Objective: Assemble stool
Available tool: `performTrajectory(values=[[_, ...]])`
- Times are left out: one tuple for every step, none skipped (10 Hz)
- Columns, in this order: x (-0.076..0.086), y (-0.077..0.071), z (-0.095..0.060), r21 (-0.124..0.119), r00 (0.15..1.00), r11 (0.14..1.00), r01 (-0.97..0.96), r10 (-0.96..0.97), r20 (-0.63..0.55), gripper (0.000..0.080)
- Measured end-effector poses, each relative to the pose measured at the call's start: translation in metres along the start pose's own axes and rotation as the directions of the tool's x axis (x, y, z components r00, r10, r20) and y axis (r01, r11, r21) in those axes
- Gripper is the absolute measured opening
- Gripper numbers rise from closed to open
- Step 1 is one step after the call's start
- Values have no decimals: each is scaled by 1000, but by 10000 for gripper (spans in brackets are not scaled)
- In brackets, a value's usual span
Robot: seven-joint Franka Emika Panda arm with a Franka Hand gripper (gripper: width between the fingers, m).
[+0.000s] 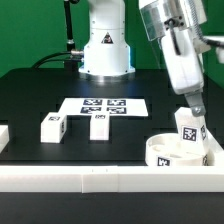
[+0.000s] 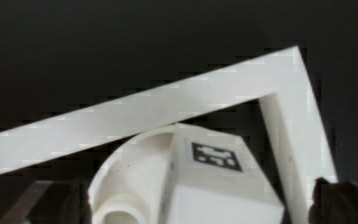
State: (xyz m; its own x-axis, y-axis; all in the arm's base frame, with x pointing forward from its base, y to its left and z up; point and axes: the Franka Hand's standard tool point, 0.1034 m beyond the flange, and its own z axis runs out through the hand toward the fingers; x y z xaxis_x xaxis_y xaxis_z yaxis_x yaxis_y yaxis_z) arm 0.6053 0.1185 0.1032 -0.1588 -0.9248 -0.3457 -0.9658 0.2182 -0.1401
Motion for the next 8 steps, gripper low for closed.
performTrajectory(values=[[-10,-3,-6,-4,1000,1000,22,-22,17,642],[-7,-3,-5,-1,998,998,68,-68,12,642],[-6,-3,-4,-2,979,979,203,-203,9,648],[-6,-3,-5,0,951,951,308,-308,9,649],[-5,-3,-5,-2,910,910,414,-414,7,649],[-5,-3,-5,-4,851,851,525,-525,4,649],[-6,1,-5,-57,728,725,686,-685,35,649],[-9,0,-6,-95,602,595,798,-796,64,649]])
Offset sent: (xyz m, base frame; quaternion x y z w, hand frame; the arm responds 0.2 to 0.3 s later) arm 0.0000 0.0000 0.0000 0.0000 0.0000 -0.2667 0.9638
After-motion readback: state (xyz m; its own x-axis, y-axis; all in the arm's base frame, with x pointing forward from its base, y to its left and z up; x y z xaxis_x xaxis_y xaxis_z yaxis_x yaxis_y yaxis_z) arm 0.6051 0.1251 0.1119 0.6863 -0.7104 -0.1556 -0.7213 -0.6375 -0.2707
